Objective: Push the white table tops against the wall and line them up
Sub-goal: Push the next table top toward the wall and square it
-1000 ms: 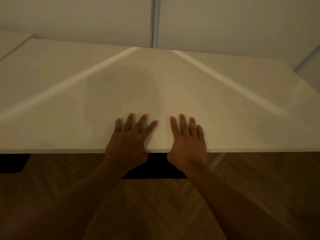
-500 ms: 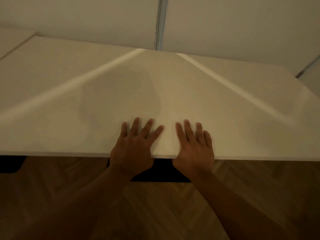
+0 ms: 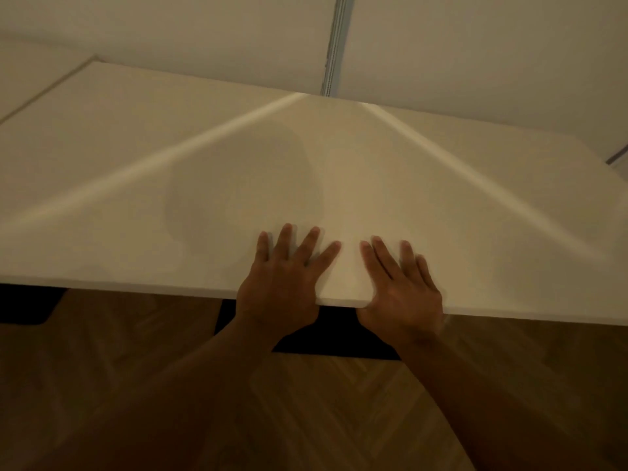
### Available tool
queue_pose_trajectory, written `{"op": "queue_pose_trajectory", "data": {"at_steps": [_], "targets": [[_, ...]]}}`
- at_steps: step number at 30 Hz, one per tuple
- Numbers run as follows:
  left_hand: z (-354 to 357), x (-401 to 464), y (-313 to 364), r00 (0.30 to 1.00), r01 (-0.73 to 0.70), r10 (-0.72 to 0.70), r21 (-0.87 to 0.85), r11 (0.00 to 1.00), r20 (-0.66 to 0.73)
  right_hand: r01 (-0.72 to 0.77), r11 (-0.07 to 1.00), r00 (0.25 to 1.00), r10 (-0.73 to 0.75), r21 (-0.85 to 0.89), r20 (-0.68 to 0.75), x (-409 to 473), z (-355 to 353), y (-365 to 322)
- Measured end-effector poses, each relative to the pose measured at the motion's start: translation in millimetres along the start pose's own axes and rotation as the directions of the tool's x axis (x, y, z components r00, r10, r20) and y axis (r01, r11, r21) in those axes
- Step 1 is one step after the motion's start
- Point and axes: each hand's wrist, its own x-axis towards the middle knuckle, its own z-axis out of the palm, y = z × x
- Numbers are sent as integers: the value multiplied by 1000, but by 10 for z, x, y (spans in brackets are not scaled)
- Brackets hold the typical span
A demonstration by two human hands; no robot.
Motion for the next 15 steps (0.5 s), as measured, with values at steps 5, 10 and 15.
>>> {"op": "queue_pose_trajectory", "data": {"at_steps": [5,10,15], "targets": [[13,107,0,1000,3,-3,15,1000,1,-6,1000,999,6,1,39,90,-2,58],[25,104,11,1000,6,-6,8,1000,2,-38,999,996,37,15,79,85,-62,23],[-147,54,12,993,-5,16,-99,995,113,-58,993,956,25,104,293,109,-246,28]]}}
